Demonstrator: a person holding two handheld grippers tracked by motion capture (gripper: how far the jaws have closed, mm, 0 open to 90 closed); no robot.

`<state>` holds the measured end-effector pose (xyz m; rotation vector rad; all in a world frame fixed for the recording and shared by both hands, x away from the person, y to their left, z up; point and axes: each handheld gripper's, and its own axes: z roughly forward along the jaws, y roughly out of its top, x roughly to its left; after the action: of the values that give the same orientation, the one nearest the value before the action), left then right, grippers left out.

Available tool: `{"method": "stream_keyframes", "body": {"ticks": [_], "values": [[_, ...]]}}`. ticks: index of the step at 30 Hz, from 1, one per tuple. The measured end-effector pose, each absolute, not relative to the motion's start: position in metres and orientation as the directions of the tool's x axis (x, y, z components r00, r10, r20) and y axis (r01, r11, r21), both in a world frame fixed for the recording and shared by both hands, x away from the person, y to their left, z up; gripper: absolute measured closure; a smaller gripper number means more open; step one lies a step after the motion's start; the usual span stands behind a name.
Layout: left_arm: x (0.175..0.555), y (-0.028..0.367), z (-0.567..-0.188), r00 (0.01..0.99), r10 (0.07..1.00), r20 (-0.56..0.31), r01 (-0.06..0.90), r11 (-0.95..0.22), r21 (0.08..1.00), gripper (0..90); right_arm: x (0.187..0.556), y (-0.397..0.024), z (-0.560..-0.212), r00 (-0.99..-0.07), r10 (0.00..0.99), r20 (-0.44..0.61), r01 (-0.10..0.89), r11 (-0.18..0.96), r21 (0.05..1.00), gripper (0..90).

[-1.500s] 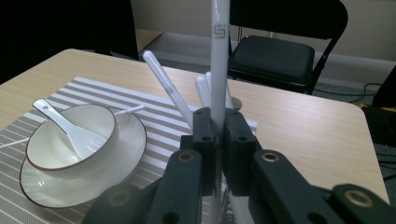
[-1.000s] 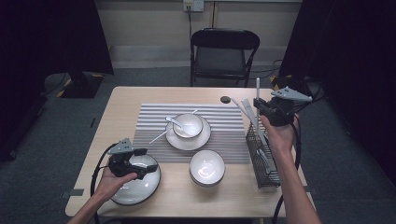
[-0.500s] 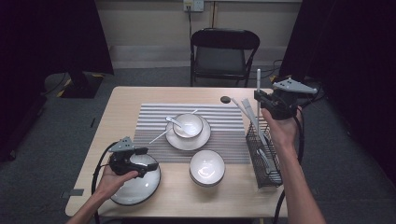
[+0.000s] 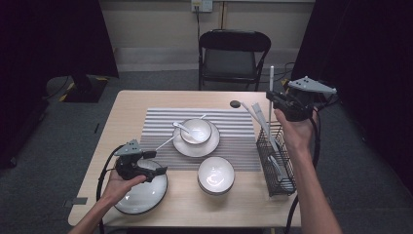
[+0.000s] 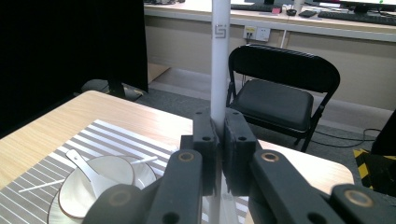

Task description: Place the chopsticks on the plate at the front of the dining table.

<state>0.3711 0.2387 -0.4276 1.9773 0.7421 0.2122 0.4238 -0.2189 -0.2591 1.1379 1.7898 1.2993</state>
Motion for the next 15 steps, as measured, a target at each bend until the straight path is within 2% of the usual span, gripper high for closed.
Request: {"method": "stream_keyframes", "body": {"ticks": [15], "values": [[0.373,0.240,-0.423,0.804,0.575,-0.151,0.395,-0.326,0.859,21.0,0.426,-0.198,-0.267,-0.492,0.870,0.025,0.256,0.117,0.960,85.5]]}}
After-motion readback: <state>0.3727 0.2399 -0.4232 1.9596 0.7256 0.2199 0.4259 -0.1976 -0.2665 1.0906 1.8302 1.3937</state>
